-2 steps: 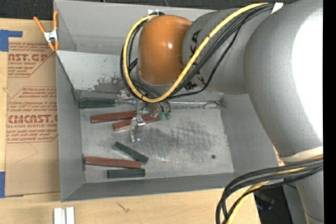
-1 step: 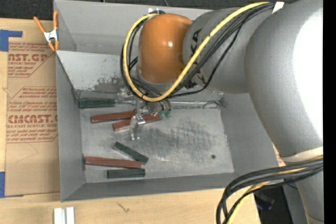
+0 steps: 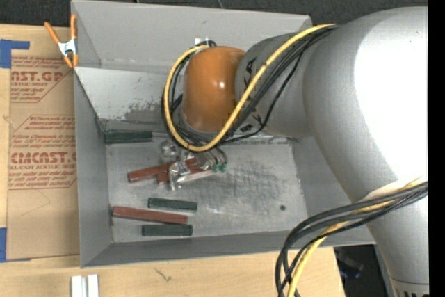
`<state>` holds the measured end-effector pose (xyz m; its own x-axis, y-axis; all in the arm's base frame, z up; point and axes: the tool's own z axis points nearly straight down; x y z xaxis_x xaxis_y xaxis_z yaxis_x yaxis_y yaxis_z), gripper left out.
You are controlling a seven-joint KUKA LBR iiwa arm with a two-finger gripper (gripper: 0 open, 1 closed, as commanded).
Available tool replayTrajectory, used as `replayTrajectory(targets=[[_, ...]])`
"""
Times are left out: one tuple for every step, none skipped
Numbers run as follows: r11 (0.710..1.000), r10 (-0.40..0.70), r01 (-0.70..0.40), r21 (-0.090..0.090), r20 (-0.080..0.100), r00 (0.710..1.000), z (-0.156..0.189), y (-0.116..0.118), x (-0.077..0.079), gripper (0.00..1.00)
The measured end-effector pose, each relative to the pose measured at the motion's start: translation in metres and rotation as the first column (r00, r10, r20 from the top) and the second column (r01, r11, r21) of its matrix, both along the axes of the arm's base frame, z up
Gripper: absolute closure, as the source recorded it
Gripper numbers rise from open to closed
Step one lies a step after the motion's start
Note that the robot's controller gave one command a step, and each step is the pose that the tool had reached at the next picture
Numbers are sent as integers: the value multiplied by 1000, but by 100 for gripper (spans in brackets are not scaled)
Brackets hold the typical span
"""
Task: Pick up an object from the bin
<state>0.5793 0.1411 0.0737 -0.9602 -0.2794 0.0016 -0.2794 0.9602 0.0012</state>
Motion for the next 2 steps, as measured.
replayTrajectory(targets=[[1000, 0, 0, 0, 0, 1000, 0, 0, 0, 100], [999, -39, 39, 1, 6, 999, 160, -3, -7, 100]])
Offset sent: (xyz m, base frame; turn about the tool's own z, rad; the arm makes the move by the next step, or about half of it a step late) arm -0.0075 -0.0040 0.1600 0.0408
